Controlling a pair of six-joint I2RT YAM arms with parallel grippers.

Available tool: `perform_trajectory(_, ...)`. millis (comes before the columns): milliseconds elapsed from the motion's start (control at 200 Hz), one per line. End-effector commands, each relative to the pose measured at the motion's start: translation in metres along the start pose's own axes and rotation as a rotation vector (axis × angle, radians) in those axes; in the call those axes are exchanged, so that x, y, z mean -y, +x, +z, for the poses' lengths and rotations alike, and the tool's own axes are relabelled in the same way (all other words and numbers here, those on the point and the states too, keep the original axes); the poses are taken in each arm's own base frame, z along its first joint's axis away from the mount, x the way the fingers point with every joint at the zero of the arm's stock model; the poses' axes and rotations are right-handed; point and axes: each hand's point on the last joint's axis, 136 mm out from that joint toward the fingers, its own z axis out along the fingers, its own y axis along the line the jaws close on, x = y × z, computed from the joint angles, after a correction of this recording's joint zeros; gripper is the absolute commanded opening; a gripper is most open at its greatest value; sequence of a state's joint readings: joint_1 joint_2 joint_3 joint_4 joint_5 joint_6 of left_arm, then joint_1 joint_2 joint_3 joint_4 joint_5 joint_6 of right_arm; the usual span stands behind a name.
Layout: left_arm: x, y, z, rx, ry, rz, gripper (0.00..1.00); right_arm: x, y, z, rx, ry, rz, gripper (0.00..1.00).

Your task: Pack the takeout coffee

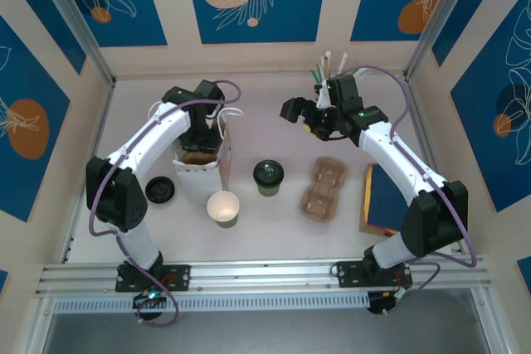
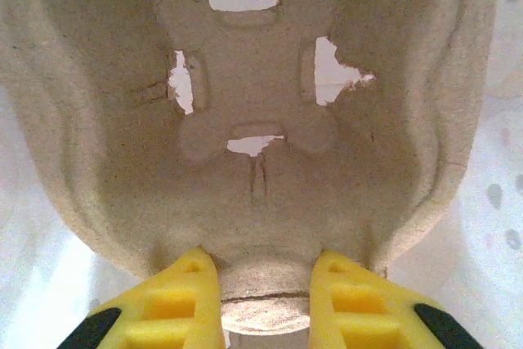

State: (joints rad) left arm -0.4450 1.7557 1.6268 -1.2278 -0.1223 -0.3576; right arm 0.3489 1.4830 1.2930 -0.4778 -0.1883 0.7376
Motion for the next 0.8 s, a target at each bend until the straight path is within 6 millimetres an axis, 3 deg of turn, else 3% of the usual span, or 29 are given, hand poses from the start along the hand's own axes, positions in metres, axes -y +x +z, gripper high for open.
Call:
perform_trajectory(0, -0.004, 0.007, 0.011, -0.047, 0.004, 0.005, 0.19, 0.0, 0.004, 0.0, -0.014, -0.015, 0.004, 0.99)
perform_trajectory(355, -0.005, 0.01, 0.028, -0.077, -0.004, 0.011, 0.19, 0.001, 0.004, -0.002, -0.011, -0.011, 0.003, 0.99)
perform_trajectory(795, -0.006, 0.01, 0.031, -0.078, -0.002, 0.008, 0.19, 0.002, 0.005, -0.003, -0.012, -0.005, 0.005, 0.99)
